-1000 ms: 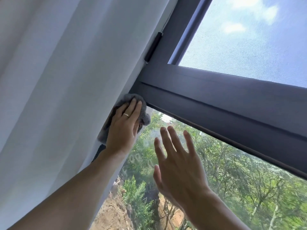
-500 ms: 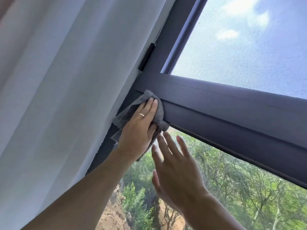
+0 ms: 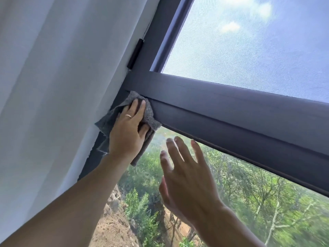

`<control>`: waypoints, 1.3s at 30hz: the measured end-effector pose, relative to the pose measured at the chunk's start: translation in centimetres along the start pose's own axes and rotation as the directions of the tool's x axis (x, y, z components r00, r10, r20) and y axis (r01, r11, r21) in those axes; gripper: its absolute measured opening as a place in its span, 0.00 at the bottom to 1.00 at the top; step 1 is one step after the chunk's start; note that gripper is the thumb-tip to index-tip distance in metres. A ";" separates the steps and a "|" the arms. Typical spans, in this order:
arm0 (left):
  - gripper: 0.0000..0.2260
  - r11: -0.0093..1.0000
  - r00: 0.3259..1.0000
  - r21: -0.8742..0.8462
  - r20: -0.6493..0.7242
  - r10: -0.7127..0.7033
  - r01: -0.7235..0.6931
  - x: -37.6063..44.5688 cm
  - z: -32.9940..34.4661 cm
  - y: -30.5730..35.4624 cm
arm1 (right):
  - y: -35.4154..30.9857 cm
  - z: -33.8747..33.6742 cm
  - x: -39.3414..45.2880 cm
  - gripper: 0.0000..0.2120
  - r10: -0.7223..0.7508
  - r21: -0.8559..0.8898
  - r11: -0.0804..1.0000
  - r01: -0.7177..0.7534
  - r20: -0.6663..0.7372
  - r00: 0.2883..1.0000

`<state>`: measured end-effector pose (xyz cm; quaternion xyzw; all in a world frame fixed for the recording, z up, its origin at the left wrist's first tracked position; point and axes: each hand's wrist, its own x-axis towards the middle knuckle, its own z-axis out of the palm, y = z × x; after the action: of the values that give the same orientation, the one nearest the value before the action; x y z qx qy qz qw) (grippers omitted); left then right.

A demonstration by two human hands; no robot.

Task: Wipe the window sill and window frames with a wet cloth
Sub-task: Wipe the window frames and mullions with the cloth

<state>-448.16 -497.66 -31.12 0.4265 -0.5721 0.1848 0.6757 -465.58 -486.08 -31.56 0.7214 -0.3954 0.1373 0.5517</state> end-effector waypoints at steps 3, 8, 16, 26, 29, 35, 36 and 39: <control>0.29 0.997 1.000 0.069 0.005 -0.020 0.019 -0.2 0.4 1.2 | 1.1 -0.4 -1.5 0.33 -0.004 0.011 1.000 0.004 0.020 1.000; 0.31 0.990 0.986 -0.035 0.093 0.139 -0.137 -1.6 0.7 3.8 | 2.4 -0.9 -2.4 0.36 0.035 0.015 0.999 -0.036 0.082 0.996; 0.32 0.996 0.992 -0.057 0.099 0.081 -0.076 -2.1 0.6 5.6 | 3.6 -1.9 -4.8 0.37 0.028 0.042 0.999 -0.030 0.040 0.999; 0.28 0.998 0.996 -0.055 0.089 0.002 0.003 -2.8 0.5 8.1 | 5.2 -3.5 -7.3 0.38 0.047 0.046 0.998 -0.051 0.084 0.995; 0.28 0.974 0.967 -0.019 0.118 0.227 -0.227 -4.1 0.6 10.4 | 5.4 -3.8 -7.9 0.39 0.055 0.044 0.997 -0.060 0.108 0.993; 0.26 0.980 0.975 0.053 0.122 0.183 -0.191 -3.5 -0.3 9.6 | 6.2 -5.2 -9.4 0.38 0.100 -0.005 0.995 -0.100 0.117 0.988; 0.26 0.970 0.964 0.045 0.131 0.230 -0.238 -3.8 -0.3 10.3 | 6.3 -5.3 -9.8 0.37 0.108 -0.017 0.994 -0.107 0.124 0.986; 0.24 0.831 0.824 0.061 0.182 0.536 -0.553 -4.7 -0.3 12.1 | 6.6 -5.4 -10.7 0.33 0.115 -0.003 0.993 -0.116 0.117 0.986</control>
<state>-458.15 -489.46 -31.05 0.2955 -0.7104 0.3672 0.5226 -475.99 -477.26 -31.90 0.7052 -0.4680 0.1273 0.5172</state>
